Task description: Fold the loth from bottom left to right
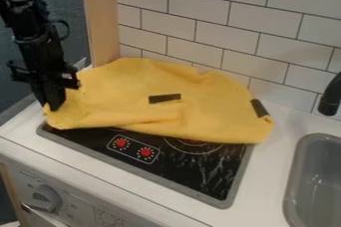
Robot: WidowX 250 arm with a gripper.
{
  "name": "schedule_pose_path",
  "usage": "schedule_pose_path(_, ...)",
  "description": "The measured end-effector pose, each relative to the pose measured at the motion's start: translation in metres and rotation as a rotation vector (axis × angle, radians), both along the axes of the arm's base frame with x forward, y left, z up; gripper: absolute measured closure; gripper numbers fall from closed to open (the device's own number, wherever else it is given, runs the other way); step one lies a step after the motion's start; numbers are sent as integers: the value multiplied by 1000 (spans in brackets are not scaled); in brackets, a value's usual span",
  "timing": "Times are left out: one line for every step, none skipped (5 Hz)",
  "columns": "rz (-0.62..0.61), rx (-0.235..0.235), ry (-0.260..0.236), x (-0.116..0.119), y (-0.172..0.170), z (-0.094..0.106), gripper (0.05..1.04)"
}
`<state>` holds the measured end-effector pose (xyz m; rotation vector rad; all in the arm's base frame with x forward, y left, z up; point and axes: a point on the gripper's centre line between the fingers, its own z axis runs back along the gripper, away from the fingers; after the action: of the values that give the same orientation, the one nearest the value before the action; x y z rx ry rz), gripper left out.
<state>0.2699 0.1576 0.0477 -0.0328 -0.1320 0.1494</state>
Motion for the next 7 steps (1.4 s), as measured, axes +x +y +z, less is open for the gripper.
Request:
schedule_pose_path(-16, -17, -18, 2, -8, 12, 1030)
schedule_pose_path(-35, -36, -61, 13, -18, 30, 1030)
schedule_pose_path(-122, -64, -93, 32, -54, 47, 1031)
schedule_pose_path(-184, -105, -119, 50, -90, 60, 1031)
schedule_pose_path(-239, -128, -138, 62, -123, 66, 1031)
schedule_pose_path(-298, -117, -141, 75, -154, 51, 1031)
schedule_pose_path(-326, -106, -136, 84, -176, 29, 1031)
